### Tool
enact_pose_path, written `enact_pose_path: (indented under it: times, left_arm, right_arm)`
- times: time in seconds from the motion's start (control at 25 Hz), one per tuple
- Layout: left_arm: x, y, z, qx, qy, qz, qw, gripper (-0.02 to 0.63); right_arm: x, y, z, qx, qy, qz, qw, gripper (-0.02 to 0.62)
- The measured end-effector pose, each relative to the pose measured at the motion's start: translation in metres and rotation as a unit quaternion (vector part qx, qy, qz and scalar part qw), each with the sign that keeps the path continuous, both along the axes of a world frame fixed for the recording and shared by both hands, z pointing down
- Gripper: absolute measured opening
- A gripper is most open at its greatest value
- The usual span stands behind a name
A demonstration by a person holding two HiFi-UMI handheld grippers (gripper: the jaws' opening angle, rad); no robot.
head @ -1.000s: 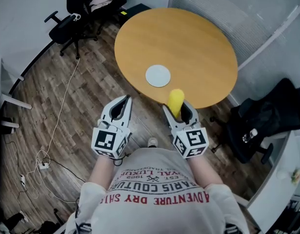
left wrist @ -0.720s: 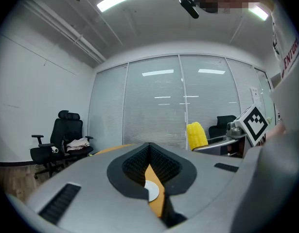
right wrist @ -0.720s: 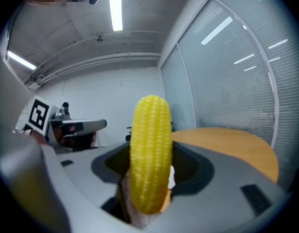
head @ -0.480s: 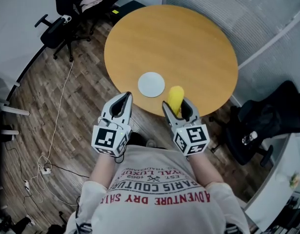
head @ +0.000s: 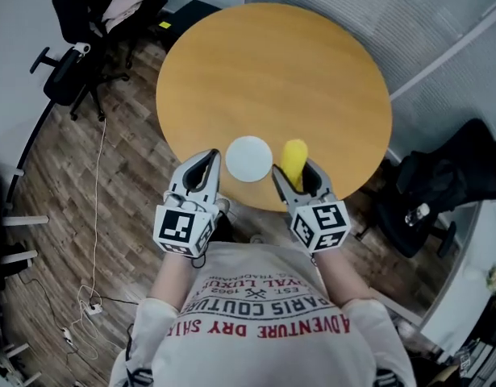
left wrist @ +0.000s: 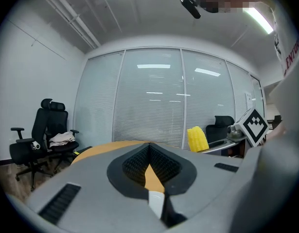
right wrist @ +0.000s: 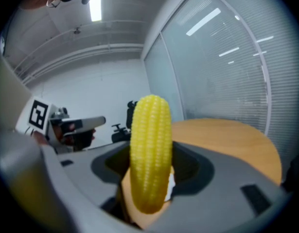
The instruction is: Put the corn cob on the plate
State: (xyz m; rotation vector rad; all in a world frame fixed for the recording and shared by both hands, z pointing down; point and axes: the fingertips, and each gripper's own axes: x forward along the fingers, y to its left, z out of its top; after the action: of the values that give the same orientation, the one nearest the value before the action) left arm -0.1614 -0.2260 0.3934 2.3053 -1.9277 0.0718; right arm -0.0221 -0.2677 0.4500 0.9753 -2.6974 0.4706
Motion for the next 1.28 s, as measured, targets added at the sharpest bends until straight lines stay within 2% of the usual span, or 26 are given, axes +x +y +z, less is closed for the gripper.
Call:
enact_pose_path:
  times: [0.4, 0.76, 0.96, 1.28]
  left_arm:
    - [-0.043, -0.073, 0.019, -0.020, -0.003, 0.091, 0.9956, 0.032]
    - [-0.039, -0.108, 0.054, -0.047, -0.003, 0.188, 0.9811, 0.032]
    - [-0.041, -0.115, 0.079, -0.073, -0.002, 0.213, 0.9743, 0.032]
    - [-0.046, -0.122, 0.107, -0.108, -0.001, 0.232, 0.9668, 0.032]
  right_arm:
    - [-0.039, -0.038, 0.042, -0.068, 0.027, 0.083, 0.994, 0.265]
    - [-0.047, -0.042, 0.110, -0.141, 0.078, 0.147, 0.976, 0.265]
    - [-0.050, -0.034, 0.153, -0.185, 0.105, 0.166, 0.963, 0.265]
    - [-0.068, -0.026, 0.210, -0.249, 0.159, 0.155, 0.943, 0.265]
